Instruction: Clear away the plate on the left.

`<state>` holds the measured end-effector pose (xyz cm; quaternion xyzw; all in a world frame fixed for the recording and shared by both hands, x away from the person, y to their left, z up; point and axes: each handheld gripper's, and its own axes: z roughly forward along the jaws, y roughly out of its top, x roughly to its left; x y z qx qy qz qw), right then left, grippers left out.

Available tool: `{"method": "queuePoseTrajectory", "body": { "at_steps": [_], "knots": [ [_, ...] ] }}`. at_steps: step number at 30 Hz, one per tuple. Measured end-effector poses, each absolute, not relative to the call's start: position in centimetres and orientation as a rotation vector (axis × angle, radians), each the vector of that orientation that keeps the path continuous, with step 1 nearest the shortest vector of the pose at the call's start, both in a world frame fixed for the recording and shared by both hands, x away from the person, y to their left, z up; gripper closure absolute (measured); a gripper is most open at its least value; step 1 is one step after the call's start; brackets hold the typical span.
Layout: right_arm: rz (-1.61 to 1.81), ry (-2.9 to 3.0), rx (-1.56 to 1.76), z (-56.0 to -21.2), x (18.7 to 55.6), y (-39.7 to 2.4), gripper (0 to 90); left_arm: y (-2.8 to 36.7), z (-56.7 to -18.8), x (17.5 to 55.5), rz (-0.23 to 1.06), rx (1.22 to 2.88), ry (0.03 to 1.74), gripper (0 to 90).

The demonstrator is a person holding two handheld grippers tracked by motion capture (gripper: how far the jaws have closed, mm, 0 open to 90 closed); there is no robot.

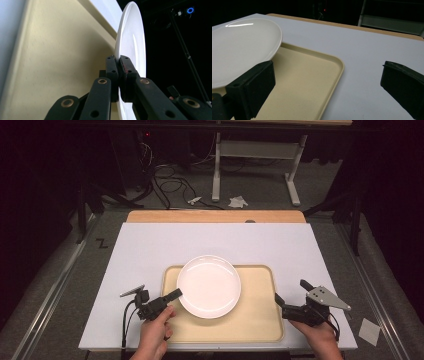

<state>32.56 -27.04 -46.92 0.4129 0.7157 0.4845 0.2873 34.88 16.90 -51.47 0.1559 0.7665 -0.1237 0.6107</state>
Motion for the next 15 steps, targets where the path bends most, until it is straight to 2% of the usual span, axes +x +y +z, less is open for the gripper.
{"method": "queuePoseTrajectory", "body": {
  "at_steps": [15],
  "knots": [
    [1.291,1.918,1.105,-47.06,32.68,-27.02,0.5,15.88,-51.92,34.71,-0.308,0.411,1.799,87.3]
  ]
}}
